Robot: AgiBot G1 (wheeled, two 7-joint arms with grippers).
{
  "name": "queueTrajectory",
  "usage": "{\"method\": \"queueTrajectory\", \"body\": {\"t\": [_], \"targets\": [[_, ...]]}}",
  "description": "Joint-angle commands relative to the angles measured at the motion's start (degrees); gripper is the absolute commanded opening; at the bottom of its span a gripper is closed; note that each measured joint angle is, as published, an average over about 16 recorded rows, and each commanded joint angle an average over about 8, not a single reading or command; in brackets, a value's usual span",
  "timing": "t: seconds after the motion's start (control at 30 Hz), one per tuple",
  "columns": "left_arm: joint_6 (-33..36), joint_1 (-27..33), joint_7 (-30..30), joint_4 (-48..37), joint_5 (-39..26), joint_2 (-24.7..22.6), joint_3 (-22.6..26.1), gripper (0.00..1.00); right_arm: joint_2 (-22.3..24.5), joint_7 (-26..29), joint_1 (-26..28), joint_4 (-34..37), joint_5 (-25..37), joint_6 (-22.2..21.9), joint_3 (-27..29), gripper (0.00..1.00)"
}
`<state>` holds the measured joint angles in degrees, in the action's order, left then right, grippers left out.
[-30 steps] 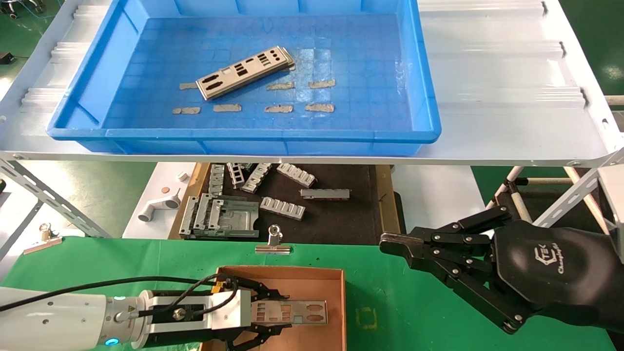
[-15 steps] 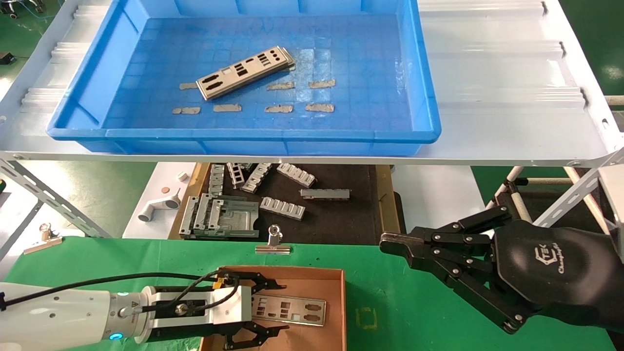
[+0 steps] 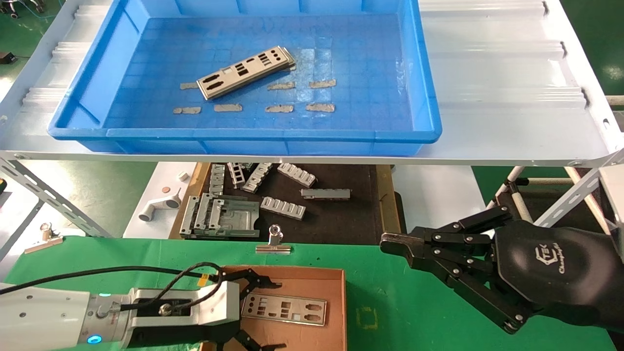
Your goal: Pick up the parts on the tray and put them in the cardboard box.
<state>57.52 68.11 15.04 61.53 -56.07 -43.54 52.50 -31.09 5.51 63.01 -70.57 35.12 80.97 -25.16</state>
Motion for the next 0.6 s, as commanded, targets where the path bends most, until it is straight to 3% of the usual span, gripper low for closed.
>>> {"method": "queueTrajectory", "body": {"t": [0.03, 0.6], "targets": [[0.5, -0.2, -0.6, 0.2, 0.4, 0.1, -0.8, 1.0, 0.0, 0.0, 0.0, 0.0, 0.0, 0.0, 0.0, 1.0], [9.0, -2.1, -8.4, 3.8, 4.6, 2.7, -11.8, 1.0, 0.0, 0.0, 0.0, 0.0, 0.0, 0.0, 0.0, 1.0]]}}
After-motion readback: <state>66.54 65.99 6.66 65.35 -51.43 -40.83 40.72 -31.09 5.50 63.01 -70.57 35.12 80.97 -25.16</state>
